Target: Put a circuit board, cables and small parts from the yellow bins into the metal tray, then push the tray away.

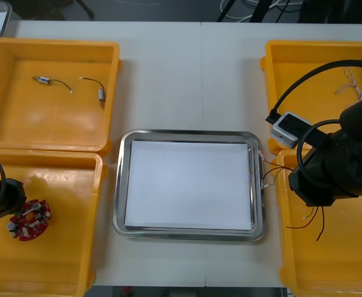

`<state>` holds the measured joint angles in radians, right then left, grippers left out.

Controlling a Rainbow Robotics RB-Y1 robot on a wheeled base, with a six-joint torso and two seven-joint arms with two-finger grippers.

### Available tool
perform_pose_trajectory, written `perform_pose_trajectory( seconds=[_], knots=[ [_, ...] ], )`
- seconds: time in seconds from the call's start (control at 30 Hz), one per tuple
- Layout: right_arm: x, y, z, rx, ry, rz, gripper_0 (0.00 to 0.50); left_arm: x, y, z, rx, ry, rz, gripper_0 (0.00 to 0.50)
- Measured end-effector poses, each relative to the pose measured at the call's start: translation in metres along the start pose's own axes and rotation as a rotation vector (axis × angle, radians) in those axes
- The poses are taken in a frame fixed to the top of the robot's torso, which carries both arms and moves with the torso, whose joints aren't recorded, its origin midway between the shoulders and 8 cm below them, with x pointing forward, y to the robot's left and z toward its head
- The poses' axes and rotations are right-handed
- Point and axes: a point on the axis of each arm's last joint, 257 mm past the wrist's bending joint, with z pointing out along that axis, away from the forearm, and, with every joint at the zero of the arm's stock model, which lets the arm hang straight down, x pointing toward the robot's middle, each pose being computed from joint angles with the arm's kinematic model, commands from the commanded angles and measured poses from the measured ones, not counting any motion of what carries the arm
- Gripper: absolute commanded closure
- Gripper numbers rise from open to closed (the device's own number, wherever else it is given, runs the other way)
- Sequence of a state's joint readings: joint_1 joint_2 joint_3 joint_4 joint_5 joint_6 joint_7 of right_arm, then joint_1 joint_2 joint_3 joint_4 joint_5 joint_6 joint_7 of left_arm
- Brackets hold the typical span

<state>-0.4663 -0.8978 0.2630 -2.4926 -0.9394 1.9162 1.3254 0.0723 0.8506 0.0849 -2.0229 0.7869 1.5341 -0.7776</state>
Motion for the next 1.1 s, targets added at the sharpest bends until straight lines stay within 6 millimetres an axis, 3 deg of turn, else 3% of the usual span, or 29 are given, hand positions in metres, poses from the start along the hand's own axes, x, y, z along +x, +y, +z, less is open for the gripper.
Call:
perform_pose_trajectory(
  seconds=[0.3,0.63,0.87,1.1],
  knots=[
    [0.0,0.0,0.0,0.0,0.0,0.0,0.5,-0.002,-0.028,-0.038,0.022,0.032,0.098,0.5],
    [0.0,0.0,0.0,0.0,0.0,0.0,0.5,-0.002,-0.088,-0.081,0.094,0.026,0.262,0.5],
    [0.0,0.0,0.0,0.0,0.0,0.0,0.5,0.019,-0.141,-0.082,0.109,0.04,0.458,0.5],
    [0.0,0.0,0.0,0.0,0.0,0.0,0.5,0.036,-0.178,-0.083,0.107,0.043,0.615,0.5]
  ],
)
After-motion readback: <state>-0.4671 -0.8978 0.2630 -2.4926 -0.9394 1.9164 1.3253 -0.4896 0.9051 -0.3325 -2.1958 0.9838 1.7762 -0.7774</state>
